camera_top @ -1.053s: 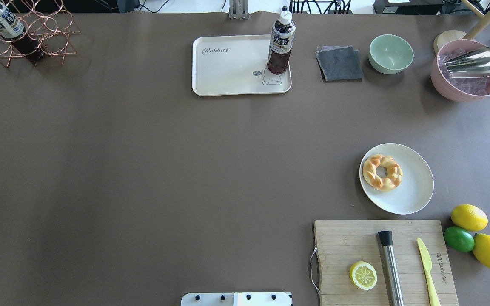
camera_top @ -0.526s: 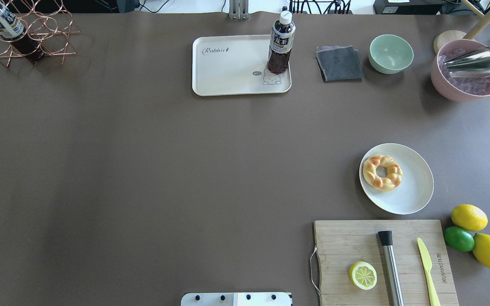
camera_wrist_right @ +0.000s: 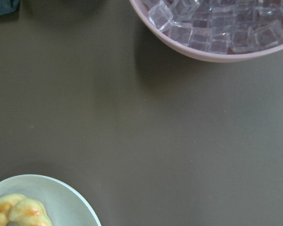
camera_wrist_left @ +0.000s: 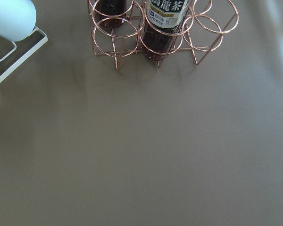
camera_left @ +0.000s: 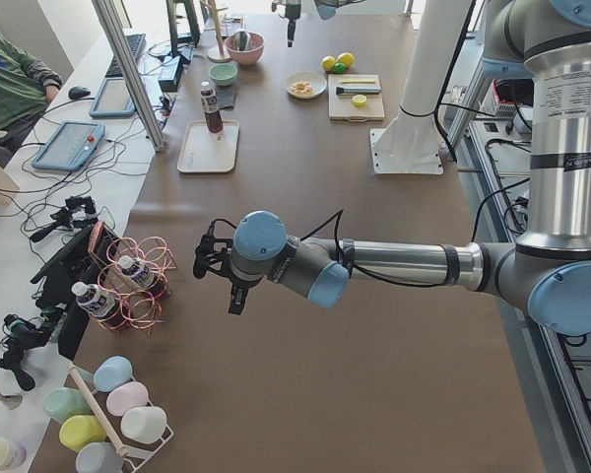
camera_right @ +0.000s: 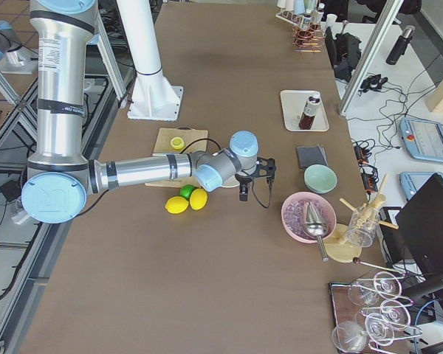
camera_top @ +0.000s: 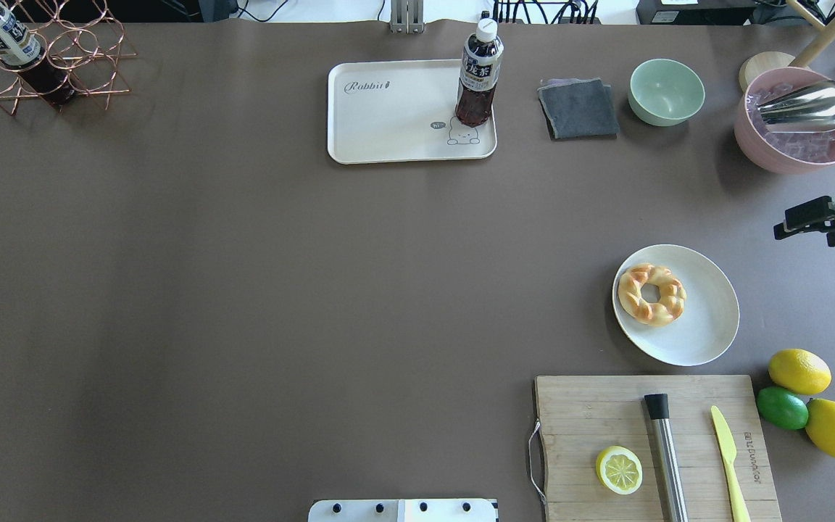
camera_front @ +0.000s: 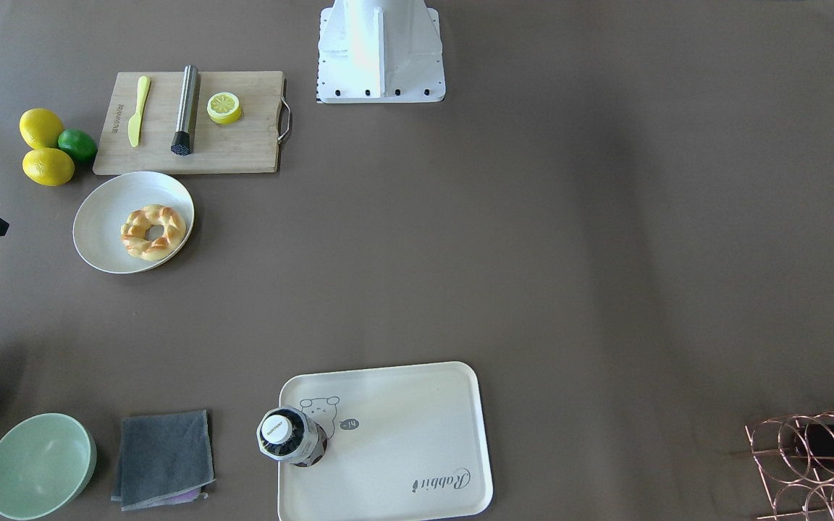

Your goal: Place donut on tray

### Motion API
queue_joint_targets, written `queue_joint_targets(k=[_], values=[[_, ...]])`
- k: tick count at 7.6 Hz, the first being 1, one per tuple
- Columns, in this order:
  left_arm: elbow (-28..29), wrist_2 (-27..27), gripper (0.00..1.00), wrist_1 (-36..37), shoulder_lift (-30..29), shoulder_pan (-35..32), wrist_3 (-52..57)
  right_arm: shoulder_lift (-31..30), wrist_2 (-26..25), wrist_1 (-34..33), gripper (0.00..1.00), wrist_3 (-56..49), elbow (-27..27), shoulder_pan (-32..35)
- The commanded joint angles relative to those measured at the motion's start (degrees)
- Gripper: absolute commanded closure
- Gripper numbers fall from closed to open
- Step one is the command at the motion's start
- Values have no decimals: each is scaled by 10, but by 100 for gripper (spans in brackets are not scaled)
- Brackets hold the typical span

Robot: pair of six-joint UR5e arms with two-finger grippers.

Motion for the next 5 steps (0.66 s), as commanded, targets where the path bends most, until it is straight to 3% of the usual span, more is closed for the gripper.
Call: queue_joint_targets(k=[1, 3, 4, 5], values=[[-6, 0, 1, -1, 1, 0, -1, -19, -85, 117, 3, 158, -11, -110], [-7, 0, 1, -1, 2, 0, -1, -33, -117, 209, 5, 206, -45, -154], [-9, 0, 1, -1, 2, 0, -1, -28, -130, 233, 10, 246, -50, -170], [-10, 0, 1, -1, 2, 0, -1, -27, -140, 234, 22, 252, -50, -178]])
